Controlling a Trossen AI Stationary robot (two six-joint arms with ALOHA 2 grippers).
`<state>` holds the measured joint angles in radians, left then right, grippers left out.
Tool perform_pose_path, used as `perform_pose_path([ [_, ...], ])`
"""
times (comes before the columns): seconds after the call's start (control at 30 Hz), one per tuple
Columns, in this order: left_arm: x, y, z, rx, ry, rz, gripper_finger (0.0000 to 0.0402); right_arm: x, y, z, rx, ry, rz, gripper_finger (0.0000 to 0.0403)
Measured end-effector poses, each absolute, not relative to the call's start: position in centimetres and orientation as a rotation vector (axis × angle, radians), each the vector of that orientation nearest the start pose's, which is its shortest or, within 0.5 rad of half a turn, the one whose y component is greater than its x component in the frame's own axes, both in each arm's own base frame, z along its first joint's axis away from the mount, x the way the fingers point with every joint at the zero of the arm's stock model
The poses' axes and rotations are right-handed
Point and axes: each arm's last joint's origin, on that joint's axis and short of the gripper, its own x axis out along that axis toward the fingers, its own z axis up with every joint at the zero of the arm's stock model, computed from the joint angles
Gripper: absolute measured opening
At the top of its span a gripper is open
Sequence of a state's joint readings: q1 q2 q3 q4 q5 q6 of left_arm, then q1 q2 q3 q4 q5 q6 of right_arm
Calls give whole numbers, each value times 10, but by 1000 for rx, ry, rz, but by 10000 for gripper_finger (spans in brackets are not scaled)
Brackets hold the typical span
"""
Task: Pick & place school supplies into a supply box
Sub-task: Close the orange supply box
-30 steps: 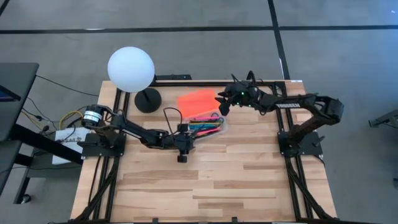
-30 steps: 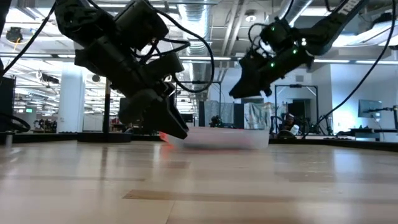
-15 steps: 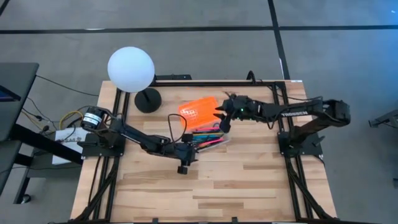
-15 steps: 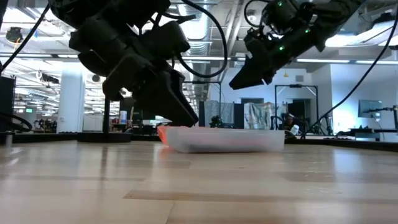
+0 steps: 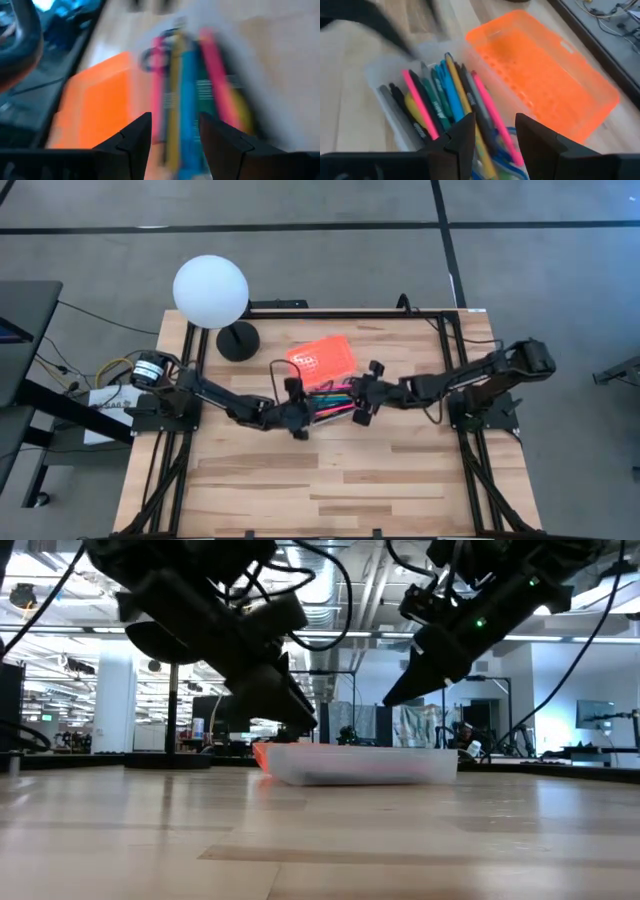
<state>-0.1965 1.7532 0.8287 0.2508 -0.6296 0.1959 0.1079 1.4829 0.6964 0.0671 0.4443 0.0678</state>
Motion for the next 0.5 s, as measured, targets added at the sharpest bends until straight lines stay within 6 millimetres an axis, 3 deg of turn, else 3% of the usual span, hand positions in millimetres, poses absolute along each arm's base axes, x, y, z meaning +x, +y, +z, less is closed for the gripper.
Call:
perform_pose_path([
  [0.27,333,8,146,374,705,578,157,296,38,159,-108,617,-300,134],
  [0.5,327,42,141,308,780,653,157,299,58,140,-126,646,-245,134],
])
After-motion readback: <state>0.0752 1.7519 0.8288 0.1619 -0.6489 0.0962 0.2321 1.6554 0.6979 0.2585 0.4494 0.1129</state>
